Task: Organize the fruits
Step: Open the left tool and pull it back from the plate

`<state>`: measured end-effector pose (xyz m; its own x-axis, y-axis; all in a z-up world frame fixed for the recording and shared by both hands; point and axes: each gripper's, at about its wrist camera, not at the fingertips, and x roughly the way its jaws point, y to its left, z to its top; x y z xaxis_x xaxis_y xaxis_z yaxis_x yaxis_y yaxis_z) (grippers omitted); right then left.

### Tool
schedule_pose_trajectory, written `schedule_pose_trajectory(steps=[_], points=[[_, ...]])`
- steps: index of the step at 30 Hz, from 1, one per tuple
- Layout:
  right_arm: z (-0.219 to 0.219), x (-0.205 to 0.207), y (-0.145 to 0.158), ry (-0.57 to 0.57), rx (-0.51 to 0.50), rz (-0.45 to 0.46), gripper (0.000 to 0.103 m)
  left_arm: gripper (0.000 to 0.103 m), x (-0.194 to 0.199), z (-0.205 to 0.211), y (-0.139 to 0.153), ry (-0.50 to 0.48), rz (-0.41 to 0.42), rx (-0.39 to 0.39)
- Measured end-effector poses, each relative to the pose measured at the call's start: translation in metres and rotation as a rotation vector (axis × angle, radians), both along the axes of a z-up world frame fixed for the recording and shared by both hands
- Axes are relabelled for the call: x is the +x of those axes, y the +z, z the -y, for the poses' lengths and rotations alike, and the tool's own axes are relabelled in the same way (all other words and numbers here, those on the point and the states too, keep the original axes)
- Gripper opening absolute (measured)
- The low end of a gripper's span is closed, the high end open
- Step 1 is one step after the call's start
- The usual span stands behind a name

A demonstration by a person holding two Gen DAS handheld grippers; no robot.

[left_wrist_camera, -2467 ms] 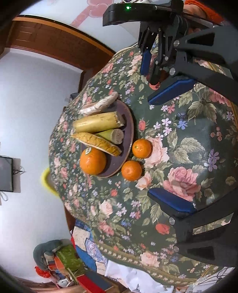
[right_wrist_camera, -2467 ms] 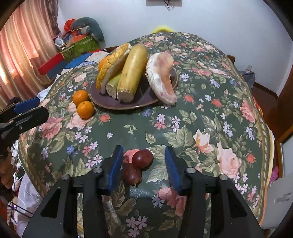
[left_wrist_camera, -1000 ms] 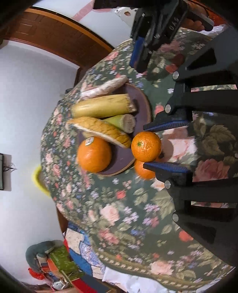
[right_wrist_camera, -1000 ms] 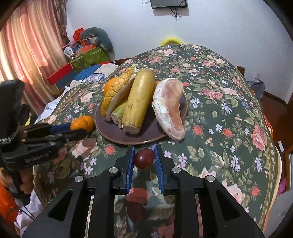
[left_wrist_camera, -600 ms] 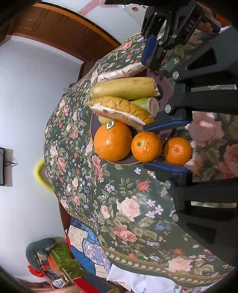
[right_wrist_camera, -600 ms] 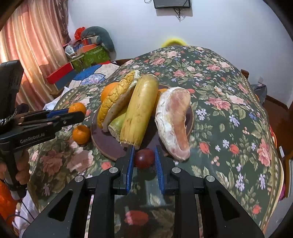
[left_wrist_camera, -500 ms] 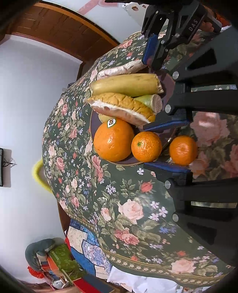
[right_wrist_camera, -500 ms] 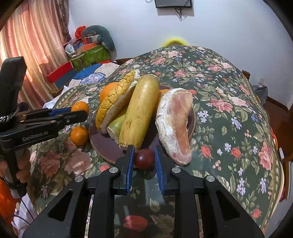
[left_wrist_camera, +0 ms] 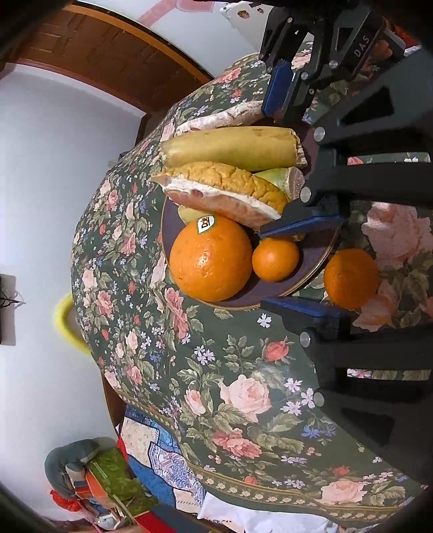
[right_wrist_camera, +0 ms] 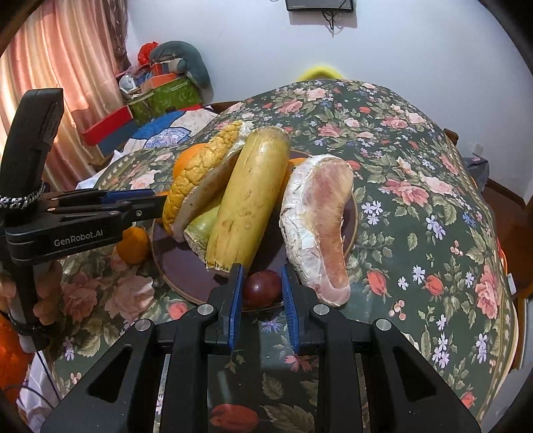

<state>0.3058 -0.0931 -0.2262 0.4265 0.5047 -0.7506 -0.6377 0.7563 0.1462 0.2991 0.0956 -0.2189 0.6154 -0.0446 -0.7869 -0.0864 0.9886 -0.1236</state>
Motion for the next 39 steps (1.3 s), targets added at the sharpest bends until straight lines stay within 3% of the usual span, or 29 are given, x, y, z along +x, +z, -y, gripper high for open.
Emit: schedule_pose_trajectory(steps=[5,18,30,39], points=[[0.001,-0.002,0.002,-0.001,0.002,-0.002,0.028,0.039,-0.007,-0.001,0.009,0.007,0.013,0.005],[0.016,-0.036,0.036,-0.014,0.019,0.046,0.028,0.040,-0.061,0.014,0.049,0.006,0.070,0.039],[0.045,-0.080,0.058,-0.055,0.003,0.090,0.032,0.063,-0.122,0.044,0.087,-0.033,0.148,0.090],[0.055,-0.092,0.030,-0.073,-0.048,0.042,0.035,0.070,-0.142,0.054,0.076,-0.046,0.117,0.071]])
